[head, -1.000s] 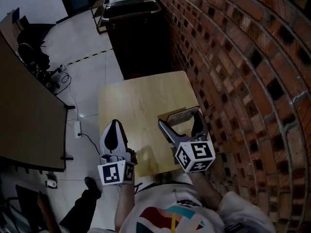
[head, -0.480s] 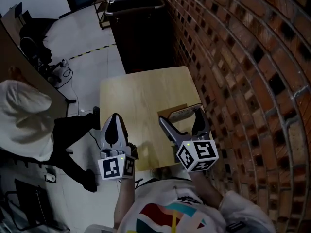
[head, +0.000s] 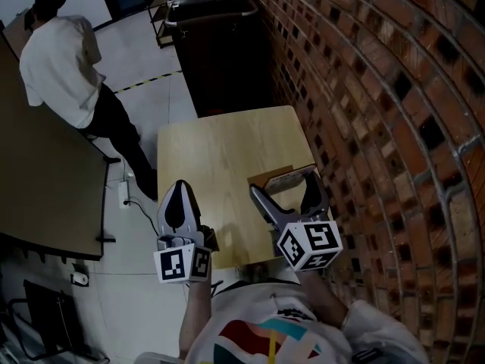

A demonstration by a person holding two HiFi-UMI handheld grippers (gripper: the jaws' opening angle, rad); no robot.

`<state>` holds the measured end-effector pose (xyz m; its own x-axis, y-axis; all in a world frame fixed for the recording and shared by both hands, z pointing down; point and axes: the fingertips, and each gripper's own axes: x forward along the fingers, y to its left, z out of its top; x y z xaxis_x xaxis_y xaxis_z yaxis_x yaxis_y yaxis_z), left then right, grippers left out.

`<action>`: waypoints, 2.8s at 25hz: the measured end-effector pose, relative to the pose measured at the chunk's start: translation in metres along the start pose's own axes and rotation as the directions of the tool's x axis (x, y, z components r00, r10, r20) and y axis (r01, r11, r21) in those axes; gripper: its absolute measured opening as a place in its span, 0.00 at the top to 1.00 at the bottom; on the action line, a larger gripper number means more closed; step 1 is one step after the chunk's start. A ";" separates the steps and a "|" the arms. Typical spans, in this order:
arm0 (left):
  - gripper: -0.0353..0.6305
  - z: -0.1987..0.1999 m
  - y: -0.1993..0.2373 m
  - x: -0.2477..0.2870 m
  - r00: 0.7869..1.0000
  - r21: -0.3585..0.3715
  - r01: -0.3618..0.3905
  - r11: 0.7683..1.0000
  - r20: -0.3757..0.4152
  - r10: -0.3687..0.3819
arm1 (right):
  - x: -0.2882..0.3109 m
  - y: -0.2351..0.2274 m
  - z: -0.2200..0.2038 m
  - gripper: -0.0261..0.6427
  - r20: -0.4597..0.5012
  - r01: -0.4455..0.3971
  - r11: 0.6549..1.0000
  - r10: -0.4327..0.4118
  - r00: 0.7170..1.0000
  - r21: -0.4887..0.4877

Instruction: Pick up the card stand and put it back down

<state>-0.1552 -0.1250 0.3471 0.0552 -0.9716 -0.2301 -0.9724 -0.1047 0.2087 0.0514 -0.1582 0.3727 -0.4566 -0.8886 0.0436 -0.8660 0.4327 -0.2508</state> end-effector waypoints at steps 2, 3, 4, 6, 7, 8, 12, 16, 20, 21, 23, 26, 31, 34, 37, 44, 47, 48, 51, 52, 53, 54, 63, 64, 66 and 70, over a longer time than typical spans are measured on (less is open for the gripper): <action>0.94 0.003 0.001 -0.001 1.000 -0.014 -0.002 1.000 0.012 0.002 | 0.001 0.000 0.000 0.10 -0.001 0.000 1.000 0.000 1.000 0.001; 0.94 0.003 0.002 -0.001 1.000 -0.018 -0.005 1.000 0.014 0.005 | 0.001 -0.001 -0.001 0.10 -0.001 0.001 1.000 -0.001 1.000 0.002; 0.94 0.003 0.003 -0.002 1.000 -0.019 -0.009 1.000 0.013 0.009 | 0.002 -0.002 -0.001 0.10 -0.001 0.001 1.000 -0.001 1.000 0.003; 0.94 0.002 0.006 -0.003 1.000 -0.022 -0.018 1.000 0.010 0.018 | 0.004 -0.003 -0.002 0.10 -0.003 0.002 1.000 -0.002 1.000 0.005; 0.94 0.001 0.007 -0.003 1.000 -0.023 -0.022 0.999 0.008 0.023 | 0.006 -0.004 -0.003 0.10 -0.005 0.003 1.000 -0.003 1.000 0.004; 0.94 0.000 0.008 -0.003 1.000 -0.025 -0.027 0.999 0.005 0.027 | 0.008 -0.006 -0.004 0.10 -0.008 0.004 1.000 -0.004 1.000 0.003; 0.94 -0.005 0.014 -0.004 0.999 -0.030 -0.046 0.998 -0.008 0.046 | 0.025 -0.016 -0.014 0.10 -0.032 0.016 0.999 -0.017 0.999 -0.031; 0.94 -0.012 0.022 -0.003 0.998 -0.034 -0.062 0.997 -0.026 0.061 | 0.052 -0.030 -0.024 0.10 -0.059 0.033 0.997 -0.037 0.998 -0.067; 0.94 -0.021 0.032 0.004 0.996 -0.038 -0.079 0.996 -0.043 0.077 | 0.092 -0.045 -0.035 0.10 -0.079 0.044 0.995 -0.052 0.996 -0.092; 0.94 -0.024 0.034 0.007 0.996 -0.039 -0.082 0.996 -0.049 0.080 | 0.103 -0.050 -0.038 0.10 -0.086 0.048 0.994 -0.056 0.995 -0.097; 0.94 -0.031 0.039 0.013 0.994 -0.040 -0.088 0.995 -0.062 0.085 | 0.128 -0.060 -0.046 0.10 -0.102 0.055 0.994 -0.065 0.993 -0.098; 0.94 -0.041 0.047 0.020 0.991 -0.056 -0.106 0.993 -0.088 0.101 | 0.168 -0.079 -0.065 0.10 -0.139 0.079 0.993 -0.091 0.986 -0.090; 0.94 -0.059 0.070 0.024 0.978 -0.030 -0.148 0.989 -0.150 0.142 | 0.236 -0.124 -0.118 0.10 -0.247 0.150 0.982 -0.176 0.953 -0.118; 0.94 -0.066 0.090 0.022 0.967 -0.016 -0.190 0.982 -0.177 0.184 | 0.271 -0.148 -0.149 0.11 -0.308 0.181 0.974 -0.216 0.927 -0.140; 0.94 -0.072 0.108 0.018 0.954 0.004 -0.227 0.974 -0.201 0.223 | 0.297 -0.165 -0.177 0.11 -0.361 0.202 0.967 -0.246 0.899 -0.156; 0.94 -0.086 0.128 0.014 0.935 0.001 -0.277 0.961 -0.229 0.270 | 0.329 -0.182 -0.202 0.11 -0.403 0.231 0.961 -0.273 0.874 -0.152; 0.94 -0.087 0.126 0.017 0.937 -0.013 -0.279 0.960 -0.222 0.269 | 0.332 -0.186 -0.204 0.11 -0.403 0.230 0.960 -0.275 0.873 -0.157; 0.94 -0.088 0.126 0.017 0.937 -0.005 -0.276 0.961 -0.224 0.268 | 0.332 -0.186 -0.204 0.11 -0.402 0.231 0.960 -0.275 0.873 -0.156; 0.94 -0.088 0.124 0.018 0.939 -0.005 -0.269 0.963 -0.223 0.262 | 0.333 -0.186 -0.207 0.11 -0.409 0.208 0.964 -0.260 0.874 -0.168; 0.94 -0.088 0.123 0.019 0.940 -0.007 -0.266 0.964 -0.222 0.258 | 0.334 -0.185 -0.208 0.11 -0.416 0.194 0.965 -0.252 0.874 -0.177; 0.94 -0.087 0.122 0.019 0.941 -0.009 -0.264 0.965 -0.221 0.256 | 0.334 -0.185 -0.208 0.10 -0.421 0.181 0.966 -0.244 0.874 -0.184; 0.94 -0.087 0.120 0.019 0.941 -0.009 -0.263 0.965 -0.221 0.254 | 0.334 -0.185 -0.208 0.10 -0.423 0.172 0.968 -0.236 0.875 -0.185; 0.94 -0.082 0.119 0.016 0.944 -0.015 -0.264 0.965 -0.209 0.255 | 0.330 -0.183 -0.196 0.10 -0.409 0.168 0.971 -0.225 0.884 -0.171; 0.94 -0.081 0.117 0.016 0.945 -0.017 -0.262 0.965 -0.207 0.253 | 0.328 -0.182 -0.194 0.10 -0.405 0.168 0.972 -0.223 0.887 -0.167; 0.94 -0.080 0.114 0.016 0.948 -0.020 -0.258 0.966 -0.200 0.249 | 0.322 -0.178 -0.186 0.10 -0.388 0.165 0.974 -0.214 0.897 -0.155; 0.94 -0.072 0.103 0.014 0.956 -0.022 -0.239 0.971 -0.184 0.231 | 0.291 -0.156 -0.155 0.10 -0.315 0.138 0.984 -0.167 0.934 -0.112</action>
<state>-0.2385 -0.1650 0.4333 -0.1300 -0.9915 0.0027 -0.9522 0.1256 0.2784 0.0213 -0.4608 0.5746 -0.3462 -0.8543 0.3877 -0.9381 0.3198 -0.1329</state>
